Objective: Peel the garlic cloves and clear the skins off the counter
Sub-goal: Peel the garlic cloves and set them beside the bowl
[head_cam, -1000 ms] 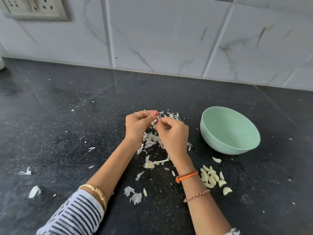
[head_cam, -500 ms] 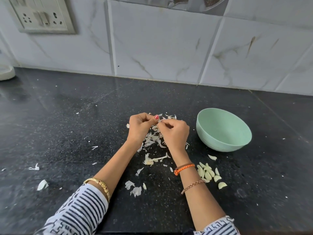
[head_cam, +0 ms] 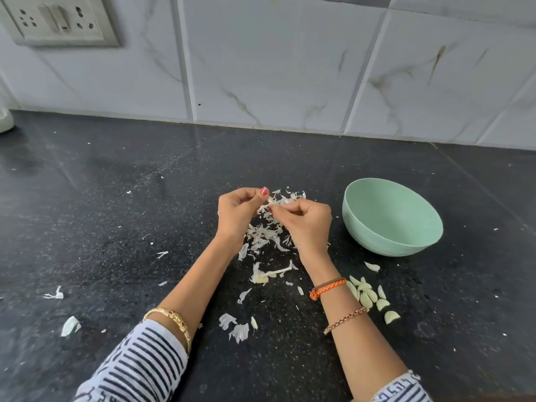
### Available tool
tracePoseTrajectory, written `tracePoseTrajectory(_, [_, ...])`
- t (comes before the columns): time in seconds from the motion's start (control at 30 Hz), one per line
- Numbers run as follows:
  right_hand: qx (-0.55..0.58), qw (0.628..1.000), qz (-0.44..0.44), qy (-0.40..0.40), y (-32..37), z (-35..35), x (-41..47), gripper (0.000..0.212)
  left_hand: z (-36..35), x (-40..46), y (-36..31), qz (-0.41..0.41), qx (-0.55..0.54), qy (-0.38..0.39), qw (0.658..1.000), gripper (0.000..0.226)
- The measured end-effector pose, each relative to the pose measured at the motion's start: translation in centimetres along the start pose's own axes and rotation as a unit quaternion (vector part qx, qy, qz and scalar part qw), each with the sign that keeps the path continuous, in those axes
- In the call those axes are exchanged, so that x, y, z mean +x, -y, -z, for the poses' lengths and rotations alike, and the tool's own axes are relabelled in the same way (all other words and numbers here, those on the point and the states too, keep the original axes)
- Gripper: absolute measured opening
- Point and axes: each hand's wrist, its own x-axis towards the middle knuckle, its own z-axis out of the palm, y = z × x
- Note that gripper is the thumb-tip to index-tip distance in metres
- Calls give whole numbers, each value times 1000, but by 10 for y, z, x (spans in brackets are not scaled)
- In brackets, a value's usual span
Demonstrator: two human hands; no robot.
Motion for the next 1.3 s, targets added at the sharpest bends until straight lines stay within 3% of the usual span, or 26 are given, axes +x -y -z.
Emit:
tracePoseTrajectory(0.13, [-43,998,49,9,-3,1,3,13,4,1,-1,0,1,-20,1000,18])
tracePoseTrajectory(0.3, [-76,992,85,53,-6,1,0,12,3,0,-1,2,-11,16,1000,16])
tracePoseTrajectory(0.8, [38,999,-4,37,-7,-5,1,16,7,2,1,-20,-6,61,998,9])
tracePoseTrajectory(1.1, [-103,988,112,7,-5,-2,-3,12,8,-2,4,-84,103,75,988,20])
tracePoseTrajectory(1.3, [-164,978,126,-9,-7,-2,-4,19,5,-3,10,-144,169,65,973,13])
